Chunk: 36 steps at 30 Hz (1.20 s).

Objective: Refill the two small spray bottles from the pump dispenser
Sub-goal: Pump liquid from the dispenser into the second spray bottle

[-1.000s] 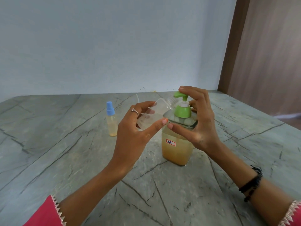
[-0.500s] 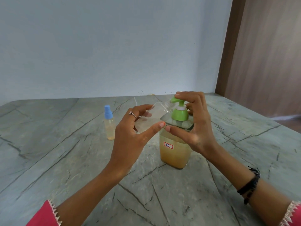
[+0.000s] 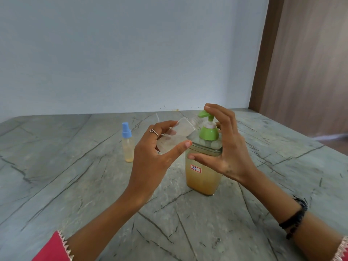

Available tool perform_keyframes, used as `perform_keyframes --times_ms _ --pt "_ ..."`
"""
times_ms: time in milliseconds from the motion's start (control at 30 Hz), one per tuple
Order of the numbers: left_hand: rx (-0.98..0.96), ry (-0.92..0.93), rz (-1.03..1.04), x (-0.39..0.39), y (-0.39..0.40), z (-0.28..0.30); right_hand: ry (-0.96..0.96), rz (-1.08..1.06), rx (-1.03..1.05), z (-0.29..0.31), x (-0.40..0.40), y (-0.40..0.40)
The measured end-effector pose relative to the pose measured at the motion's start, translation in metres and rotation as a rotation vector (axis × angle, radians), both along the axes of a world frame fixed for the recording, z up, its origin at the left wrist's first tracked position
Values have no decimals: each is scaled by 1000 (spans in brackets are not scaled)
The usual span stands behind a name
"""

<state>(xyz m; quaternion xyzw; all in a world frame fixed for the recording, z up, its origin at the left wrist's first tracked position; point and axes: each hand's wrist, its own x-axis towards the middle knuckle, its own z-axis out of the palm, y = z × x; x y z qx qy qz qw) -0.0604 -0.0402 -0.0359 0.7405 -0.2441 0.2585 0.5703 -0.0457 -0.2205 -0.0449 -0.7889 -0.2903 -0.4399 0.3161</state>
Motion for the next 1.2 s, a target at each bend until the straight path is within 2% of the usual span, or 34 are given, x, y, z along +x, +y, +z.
perform_keyframes --times_ms 133,600,1200 --pt "-2 0 2 0 0 0 0 -26 -19 2 -2 0" --pt "7 19 9 0 0 -1 -12 36 136 -1 6 3" --pt "-1 20 -8 -1 0 0 -21 18 79 -3 6 0"
